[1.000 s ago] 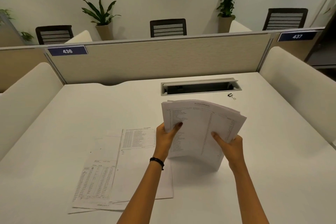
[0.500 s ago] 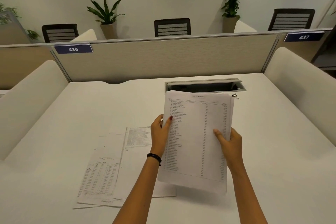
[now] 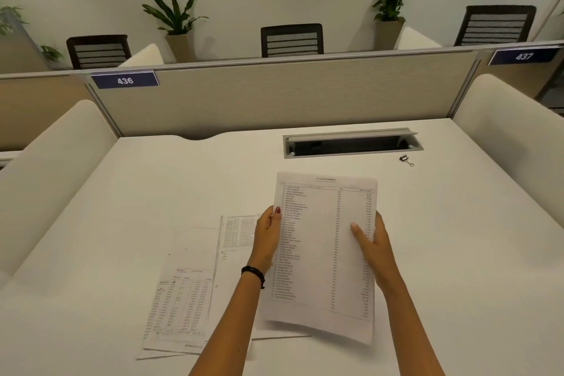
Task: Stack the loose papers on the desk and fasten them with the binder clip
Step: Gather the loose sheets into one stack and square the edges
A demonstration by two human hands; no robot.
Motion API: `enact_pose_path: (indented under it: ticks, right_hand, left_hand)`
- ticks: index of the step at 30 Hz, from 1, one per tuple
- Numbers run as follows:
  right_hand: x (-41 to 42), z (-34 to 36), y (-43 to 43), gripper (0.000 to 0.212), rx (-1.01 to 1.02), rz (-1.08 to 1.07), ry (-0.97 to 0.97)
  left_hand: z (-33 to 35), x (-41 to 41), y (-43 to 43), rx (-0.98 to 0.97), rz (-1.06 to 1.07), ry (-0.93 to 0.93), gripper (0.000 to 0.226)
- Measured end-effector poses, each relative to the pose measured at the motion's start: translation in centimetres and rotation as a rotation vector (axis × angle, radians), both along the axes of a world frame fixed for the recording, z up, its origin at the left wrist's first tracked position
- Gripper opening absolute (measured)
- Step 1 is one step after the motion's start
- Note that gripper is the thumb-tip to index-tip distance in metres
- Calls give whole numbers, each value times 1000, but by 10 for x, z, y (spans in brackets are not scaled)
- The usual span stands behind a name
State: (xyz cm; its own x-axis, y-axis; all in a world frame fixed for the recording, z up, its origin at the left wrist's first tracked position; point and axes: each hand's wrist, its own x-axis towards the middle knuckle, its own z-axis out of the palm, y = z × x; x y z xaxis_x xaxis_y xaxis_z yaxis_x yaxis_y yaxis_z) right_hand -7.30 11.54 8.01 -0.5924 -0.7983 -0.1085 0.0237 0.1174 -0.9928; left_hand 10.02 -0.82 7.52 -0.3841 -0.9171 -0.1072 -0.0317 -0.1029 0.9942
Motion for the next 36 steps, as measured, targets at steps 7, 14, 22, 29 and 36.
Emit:
enact_pose_path:
  ticks: [7, 14, 22, 29, 36]
  right_hand:
    - [13, -25, -17, 53, 69, -5, -16]
    - [22, -47, -32, 51, 153, -97, 10]
    - [19, -70, -41, 48, 257, -127, 30]
    - [18, -78, -45, 43, 305, -201, 96]
    - [34, -77, -45, 50, 252, -204, 115]
  left_hand:
    - [-22, 18, -17, 94, 68, -21, 24]
    - [-50, 31, -36, 129, 118, -177, 27]
    - [-68, 51, -50, 211, 113, -332, 15]
    - [-79, 68, -59, -122, 376, -743, 27]
    - [-77, 72, -62, -31, 390, -782, 44]
